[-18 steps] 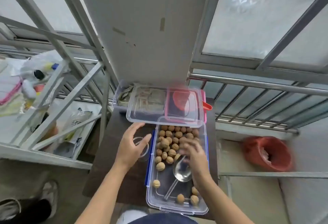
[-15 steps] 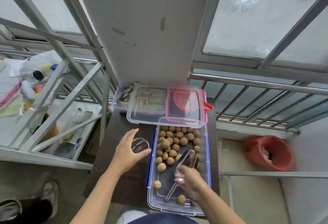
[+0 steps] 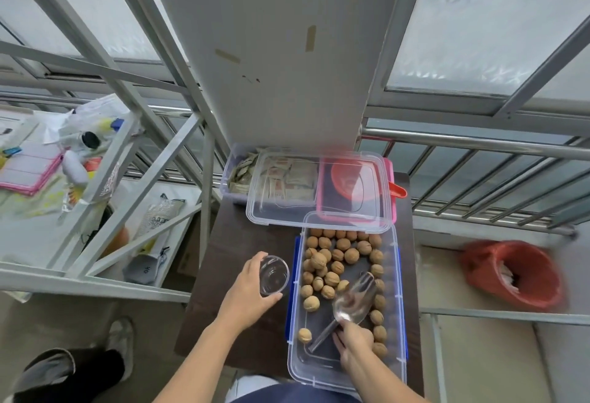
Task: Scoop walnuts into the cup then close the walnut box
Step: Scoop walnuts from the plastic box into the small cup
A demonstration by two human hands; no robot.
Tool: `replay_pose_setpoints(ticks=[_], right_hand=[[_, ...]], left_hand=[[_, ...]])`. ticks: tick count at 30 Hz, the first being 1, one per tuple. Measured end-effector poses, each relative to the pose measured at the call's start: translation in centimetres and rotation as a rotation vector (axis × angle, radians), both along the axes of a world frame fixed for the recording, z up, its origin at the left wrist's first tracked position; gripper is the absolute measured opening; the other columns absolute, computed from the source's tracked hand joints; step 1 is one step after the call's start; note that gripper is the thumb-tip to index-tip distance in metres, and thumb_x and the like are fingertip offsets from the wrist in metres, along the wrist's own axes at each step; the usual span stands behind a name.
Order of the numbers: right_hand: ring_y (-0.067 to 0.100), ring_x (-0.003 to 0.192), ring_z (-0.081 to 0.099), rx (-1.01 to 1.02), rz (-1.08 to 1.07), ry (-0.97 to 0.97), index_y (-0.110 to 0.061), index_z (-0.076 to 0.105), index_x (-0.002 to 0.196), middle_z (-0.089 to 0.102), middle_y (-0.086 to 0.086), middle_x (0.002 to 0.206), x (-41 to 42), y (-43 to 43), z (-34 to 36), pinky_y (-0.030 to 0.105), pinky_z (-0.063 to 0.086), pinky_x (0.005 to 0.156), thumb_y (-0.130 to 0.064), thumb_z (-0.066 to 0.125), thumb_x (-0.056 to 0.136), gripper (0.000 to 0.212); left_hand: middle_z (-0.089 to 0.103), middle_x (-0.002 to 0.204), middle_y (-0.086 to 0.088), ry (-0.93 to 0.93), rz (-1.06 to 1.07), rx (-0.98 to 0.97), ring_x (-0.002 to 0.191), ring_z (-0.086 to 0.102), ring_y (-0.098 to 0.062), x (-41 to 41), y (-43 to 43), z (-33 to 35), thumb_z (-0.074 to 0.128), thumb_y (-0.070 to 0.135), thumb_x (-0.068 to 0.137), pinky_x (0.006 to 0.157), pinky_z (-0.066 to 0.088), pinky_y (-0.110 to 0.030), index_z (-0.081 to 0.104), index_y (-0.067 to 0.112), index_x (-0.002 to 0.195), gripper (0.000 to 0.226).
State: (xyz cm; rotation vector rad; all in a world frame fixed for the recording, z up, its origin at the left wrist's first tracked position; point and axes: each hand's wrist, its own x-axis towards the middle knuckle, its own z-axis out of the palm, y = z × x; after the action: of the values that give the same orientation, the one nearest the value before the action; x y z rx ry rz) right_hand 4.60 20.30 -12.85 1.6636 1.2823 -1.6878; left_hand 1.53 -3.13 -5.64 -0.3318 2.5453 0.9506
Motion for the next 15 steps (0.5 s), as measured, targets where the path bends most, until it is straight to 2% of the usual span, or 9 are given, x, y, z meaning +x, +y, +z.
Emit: replay_pose_setpoints(ticks=[2, 3, 5, 7, 9, 12, 15], right_hand=[[0.038, 0.093, 0.071, 0.053, 0.064, 0.064, 0.004, 0.068, 0.091, 0.073, 0.028, 0.101, -0.2, 0.2, -0.3, 0.049, 0.061, 0.079, 0.001, 0.063, 0.095, 0.007], [0.039, 0.088, 0.075, 0.09, 0.116, 0.103, 0.002, 0.067, 0.094, 0.075, 0.028, 0.1, -0.4, 0.3, 0.0, 0.055, 0.063, 0.081, -0.001, 0.06, 0.096, 0.008], [0.038, 0.082, 0.079, 0.132, 0.17, 0.161, -0.007, 0.055, 0.108, 0.072, 0.022, 0.101, -0.9, 0.8, 1.1, 0.06, 0.062, 0.083, -0.004, 0.056, 0.098, 0.01], [0.043, 0.08, 0.078, 0.096, 0.141, 0.223, -0.015, 0.042, 0.114, 0.064, 0.019, 0.101, -1.4, 1.7, 3.1, 0.059, 0.063, 0.078, -0.004, 0.054, 0.101, 0.021], [0.039, 0.069, 0.074, 0.107, 0.169, 0.26, -0.018, 0.039, 0.119, 0.063, 0.022, 0.099, -1.5, 2.8, 4.6, 0.05, 0.065, 0.065, -0.007, 0.055, 0.102, 0.026], [0.025, 0.049, 0.06, 0.161, 0.362, 0.227, -0.011, 0.045, 0.122, 0.066, 0.02, 0.088, -0.6, 4.4, 5.7, 0.031, 0.049, 0.042, -0.015, 0.055, 0.098, 0.026], [0.019, 0.039, 0.046, 0.051, 0.504, 0.072, 0.004, 0.064, 0.112, 0.059, 0.014, 0.066, 1.0, 5.4, 5.6, 0.022, 0.034, 0.039, -0.017, 0.046, 0.098, 0.031]], left_hand=[[0.043, 0.157, 0.009, 0.003, 0.014, 0.017, 0.139, 0.051, -0.014, 0.1, 0.1, -0.1, 0.088, 0.036, 0.083, 0.108, 0.05, -0.033, 0.028, 0.034, 0.156, 0.094], [0.044, 0.156, 0.009, 0.004, 0.019, 0.022, 0.139, 0.051, -0.014, 0.1, 0.0, -0.2, 0.088, 0.036, 0.082, 0.108, 0.05, -0.033, 0.029, 0.035, 0.155, 0.094], [0.044, 0.155, 0.01, 0.008, 0.027, 0.027, 0.137, 0.051, -0.013, 0.1, 0.0, -0.3, 0.089, 0.035, 0.082, 0.107, 0.05, -0.033, 0.03, 0.036, 0.153, 0.093], [0.045, 0.153, 0.01, 0.015, 0.036, 0.035, 0.137, 0.051, -0.013, 0.1, 0.0, -0.6, 0.09, 0.033, 0.081, 0.106, 0.05, -0.033, 0.031, 0.036, 0.152, 0.093], [0.046, 0.152, 0.01, 0.026, 0.048, 0.052, 0.137, 0.052, -0.014, 0.1, 0.0, -0.9, 0.091, 0.032, 0.079, 0.107, 0.05, -0.034, 0.031, 0.036, 0.152, 0.094], [0.048, 0.149, 0.01, 0.041, 0.073, 0.081, 0.134, 0.052, -0.014, 0.2, 0.1, -1.3, 0.093, 0.031, 0.077, 0.107, 0.05, -0.034, 0.034, 0.035, 0.15, 0.094], [0.05, 0.146, 0.01, 0.058, 0.093, 0.11, 0.132, 0.053, -0.013, 0.3, 0.2, -1.6, 0.094, 0.028, 0.076, 0.106, 0.049, -0.031, 0.036, 0.035, 0.149, 0.093]])
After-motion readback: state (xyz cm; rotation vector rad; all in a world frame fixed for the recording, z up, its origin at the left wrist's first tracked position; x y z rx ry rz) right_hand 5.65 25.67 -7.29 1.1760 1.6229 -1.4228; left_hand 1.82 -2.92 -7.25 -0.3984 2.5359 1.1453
